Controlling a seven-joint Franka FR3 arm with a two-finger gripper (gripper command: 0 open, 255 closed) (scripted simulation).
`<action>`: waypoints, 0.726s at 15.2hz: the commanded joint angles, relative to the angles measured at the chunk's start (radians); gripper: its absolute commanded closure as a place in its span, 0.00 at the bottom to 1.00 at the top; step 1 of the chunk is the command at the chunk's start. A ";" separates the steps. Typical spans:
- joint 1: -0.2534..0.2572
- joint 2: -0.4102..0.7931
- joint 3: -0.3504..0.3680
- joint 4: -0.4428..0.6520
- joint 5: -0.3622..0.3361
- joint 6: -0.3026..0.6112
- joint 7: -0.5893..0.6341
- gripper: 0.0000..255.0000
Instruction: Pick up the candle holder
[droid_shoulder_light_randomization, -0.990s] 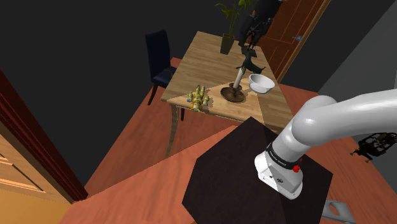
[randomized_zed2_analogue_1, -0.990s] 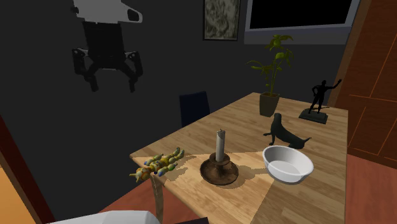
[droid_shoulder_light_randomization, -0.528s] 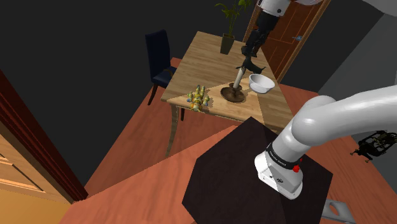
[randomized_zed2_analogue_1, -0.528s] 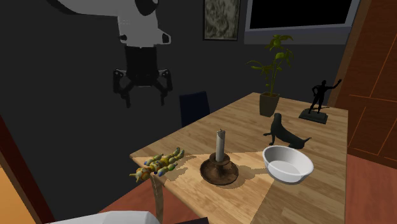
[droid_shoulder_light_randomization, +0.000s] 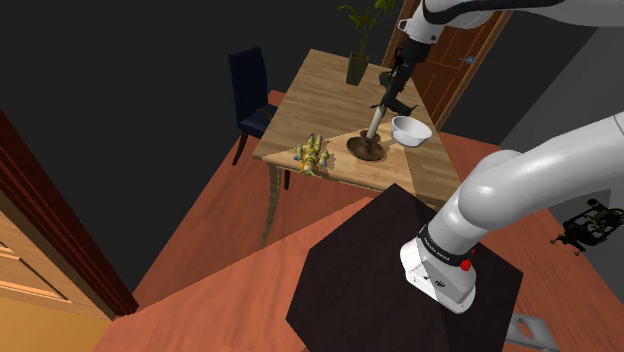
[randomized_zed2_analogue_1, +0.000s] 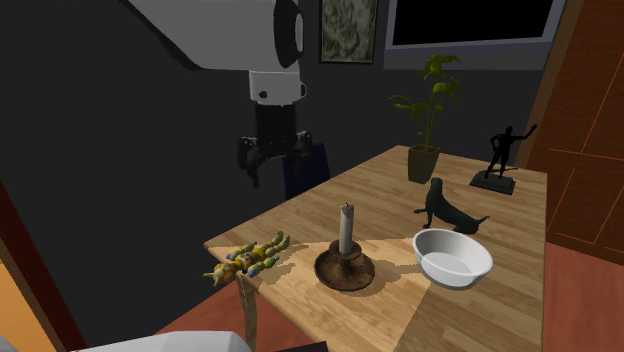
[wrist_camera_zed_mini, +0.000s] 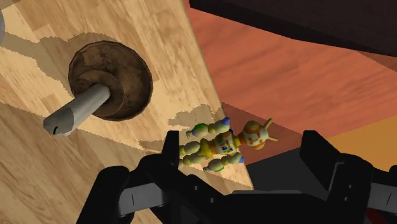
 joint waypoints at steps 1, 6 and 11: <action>0.006 0.061 -0.047 0.024 -0.012 0.032 -0.086 0.00; 0.028 0.235 -0.157 0.101 -0.003 0.114 -0.294 0.00; 0.041 0.447 -0.245 0.214 0.073 0.186 -0.525 0.00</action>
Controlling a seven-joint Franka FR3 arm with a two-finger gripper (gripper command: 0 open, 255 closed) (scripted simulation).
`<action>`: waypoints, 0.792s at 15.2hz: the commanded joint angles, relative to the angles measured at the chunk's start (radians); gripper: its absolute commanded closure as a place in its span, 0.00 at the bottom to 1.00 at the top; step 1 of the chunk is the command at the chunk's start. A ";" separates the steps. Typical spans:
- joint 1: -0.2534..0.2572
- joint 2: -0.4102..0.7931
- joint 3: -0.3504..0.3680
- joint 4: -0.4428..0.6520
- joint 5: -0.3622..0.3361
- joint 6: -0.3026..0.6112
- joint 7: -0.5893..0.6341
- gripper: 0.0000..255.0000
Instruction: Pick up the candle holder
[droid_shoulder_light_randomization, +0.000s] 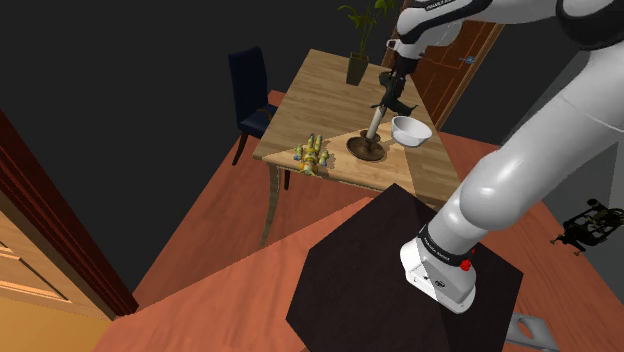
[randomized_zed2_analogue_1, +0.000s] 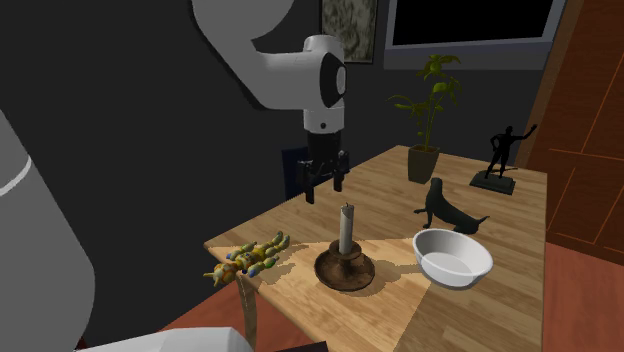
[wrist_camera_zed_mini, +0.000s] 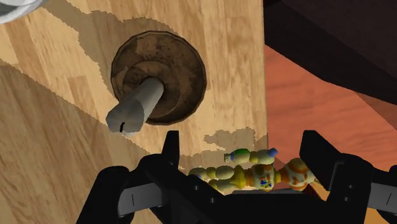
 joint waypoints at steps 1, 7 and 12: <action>-0.002 0.098 -0.032 0.053 0.045 0.029 -0.107 0.00; -0.075 0.383 -0.035 0.246 0.198 0.066 -0.380 0.00; -0.110 0.463 -0.013 0.279 0.240 0.101 -0.437 0.00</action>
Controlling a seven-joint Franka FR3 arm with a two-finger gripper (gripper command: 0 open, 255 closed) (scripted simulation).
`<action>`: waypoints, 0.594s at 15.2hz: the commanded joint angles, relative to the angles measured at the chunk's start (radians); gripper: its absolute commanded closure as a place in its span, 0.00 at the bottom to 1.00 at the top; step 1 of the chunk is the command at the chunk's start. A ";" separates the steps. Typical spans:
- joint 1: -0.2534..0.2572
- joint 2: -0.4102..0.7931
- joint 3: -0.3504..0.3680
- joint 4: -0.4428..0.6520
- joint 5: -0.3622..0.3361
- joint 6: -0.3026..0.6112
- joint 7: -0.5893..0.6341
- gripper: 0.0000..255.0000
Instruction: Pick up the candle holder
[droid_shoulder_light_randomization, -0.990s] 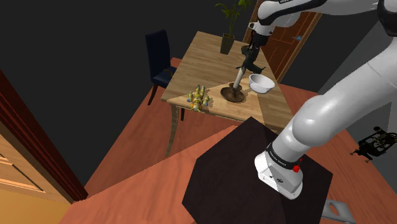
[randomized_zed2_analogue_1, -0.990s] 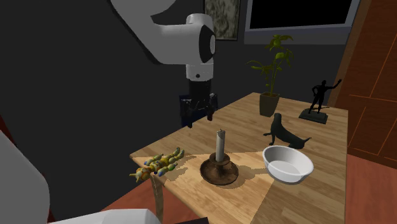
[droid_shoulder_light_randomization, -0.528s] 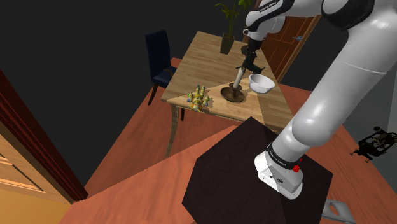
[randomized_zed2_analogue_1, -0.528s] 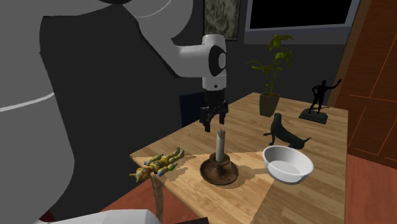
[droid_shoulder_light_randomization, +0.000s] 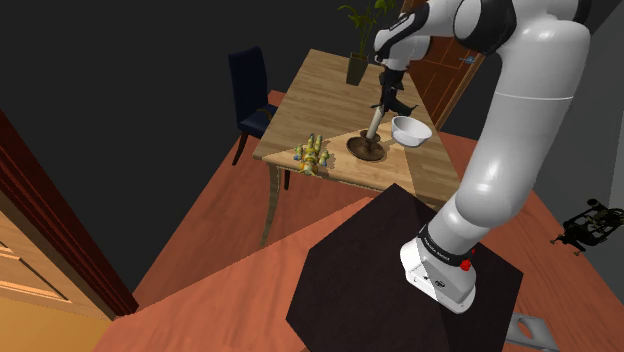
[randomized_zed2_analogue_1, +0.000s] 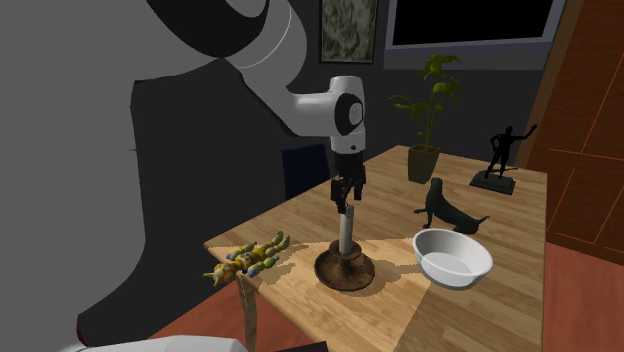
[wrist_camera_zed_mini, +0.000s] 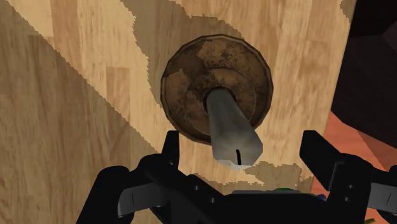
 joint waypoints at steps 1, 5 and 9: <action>-0.006 0.017 0.005 -0.009 0.011 0.024 -0.009 0.00; -0.014 0.044 0.015 -0.026 0.030 0.063 -0.018 0.00; -0.014 0.044 0.015 -0.026 0.030 0.064 -0.018 1.00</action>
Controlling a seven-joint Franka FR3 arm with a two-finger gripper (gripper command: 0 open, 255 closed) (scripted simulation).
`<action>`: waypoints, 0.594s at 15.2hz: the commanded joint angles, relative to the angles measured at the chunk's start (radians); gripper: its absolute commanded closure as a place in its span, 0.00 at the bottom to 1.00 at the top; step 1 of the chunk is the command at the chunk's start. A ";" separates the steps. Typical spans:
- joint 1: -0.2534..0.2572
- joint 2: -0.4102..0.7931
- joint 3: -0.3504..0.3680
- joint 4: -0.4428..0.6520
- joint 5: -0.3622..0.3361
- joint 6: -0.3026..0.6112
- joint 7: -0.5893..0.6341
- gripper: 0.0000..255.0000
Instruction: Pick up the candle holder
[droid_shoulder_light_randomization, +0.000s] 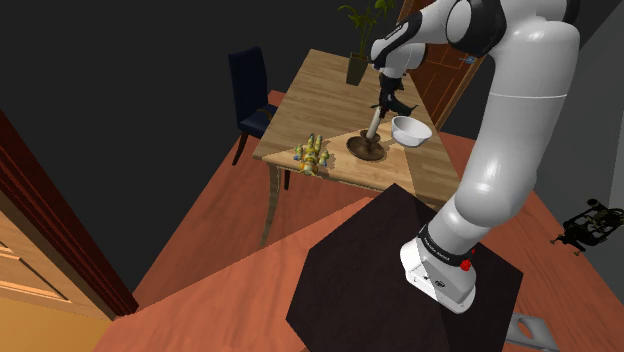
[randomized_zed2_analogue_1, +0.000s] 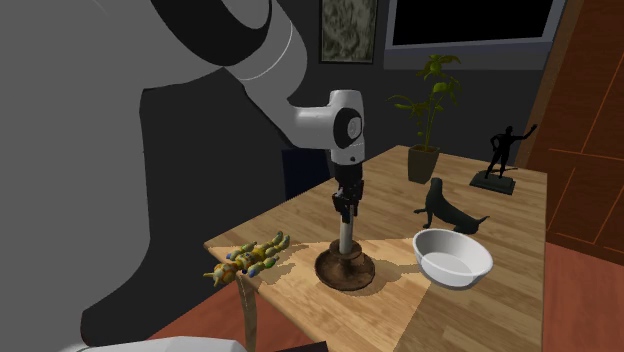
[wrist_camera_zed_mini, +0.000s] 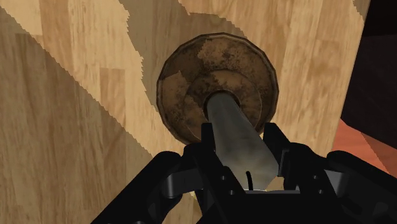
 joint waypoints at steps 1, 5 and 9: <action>0.000 0.001 0.000 -0.001 0.000 0.001 0.000 1.00; 0.000 0.001 0.000 -0.001 0.000 0.001 0.000 1.00; 0.005 -0.015 -0.006 0.008 -0.011 -0.022 0.005 1.00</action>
